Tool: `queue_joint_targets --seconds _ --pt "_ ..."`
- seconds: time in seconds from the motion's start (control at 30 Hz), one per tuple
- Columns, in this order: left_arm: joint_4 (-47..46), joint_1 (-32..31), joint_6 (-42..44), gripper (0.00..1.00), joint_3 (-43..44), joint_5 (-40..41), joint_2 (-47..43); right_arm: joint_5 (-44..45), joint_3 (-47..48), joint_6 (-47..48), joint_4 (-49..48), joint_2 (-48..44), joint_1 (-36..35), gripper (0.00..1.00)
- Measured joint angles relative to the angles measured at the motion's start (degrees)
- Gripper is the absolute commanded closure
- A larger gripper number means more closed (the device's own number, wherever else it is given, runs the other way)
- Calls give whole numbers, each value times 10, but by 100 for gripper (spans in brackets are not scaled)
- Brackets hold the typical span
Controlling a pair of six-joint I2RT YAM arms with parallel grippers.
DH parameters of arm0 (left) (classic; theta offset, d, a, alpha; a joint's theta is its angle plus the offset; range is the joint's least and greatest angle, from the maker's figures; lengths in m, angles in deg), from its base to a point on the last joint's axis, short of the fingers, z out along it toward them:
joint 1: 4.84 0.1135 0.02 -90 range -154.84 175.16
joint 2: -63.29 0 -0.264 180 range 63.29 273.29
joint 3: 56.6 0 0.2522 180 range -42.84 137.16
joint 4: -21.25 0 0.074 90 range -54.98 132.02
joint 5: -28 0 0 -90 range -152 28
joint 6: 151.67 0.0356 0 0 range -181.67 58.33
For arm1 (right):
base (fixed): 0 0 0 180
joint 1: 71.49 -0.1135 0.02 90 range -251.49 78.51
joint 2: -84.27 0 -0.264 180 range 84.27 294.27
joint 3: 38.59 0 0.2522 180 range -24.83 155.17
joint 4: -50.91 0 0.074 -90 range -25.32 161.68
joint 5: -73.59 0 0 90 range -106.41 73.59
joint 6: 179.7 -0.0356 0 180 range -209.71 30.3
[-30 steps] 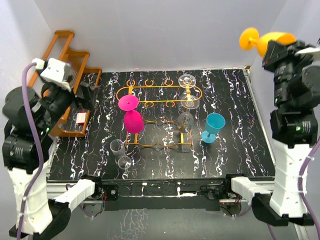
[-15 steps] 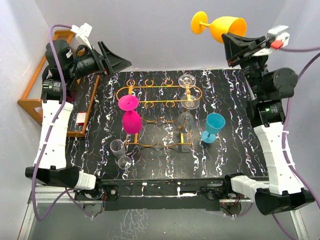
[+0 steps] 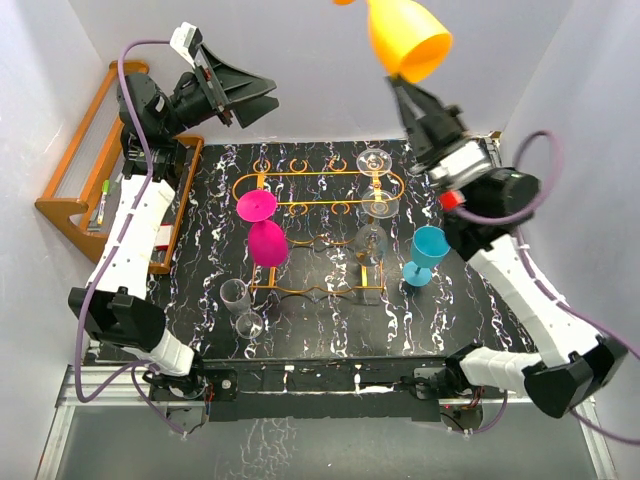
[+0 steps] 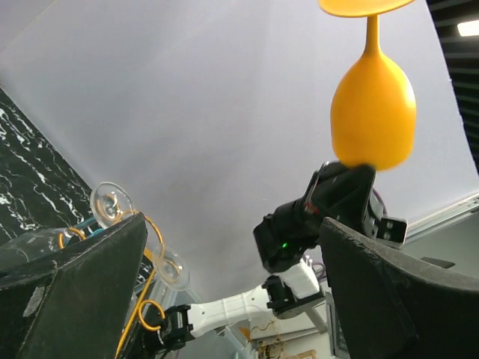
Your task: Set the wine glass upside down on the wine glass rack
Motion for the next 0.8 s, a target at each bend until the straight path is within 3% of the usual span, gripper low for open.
queue_joint_targets --seconds 0.17,0.4,0.63,0.8 --pt "-24 0 -34 3 6 1 3 42 12 315 89 58 -153 92" --pt "-42 -1 -53 3 14 -1 -1 163 13 651 206 106 -212 92" --pt "-43 -1 -59 3 8 -1 -3 219 2 844 268 93 -229 92" --pt "-30 -1 -58 4 4 4 -4 237 -11 907 330 73 -262 92"
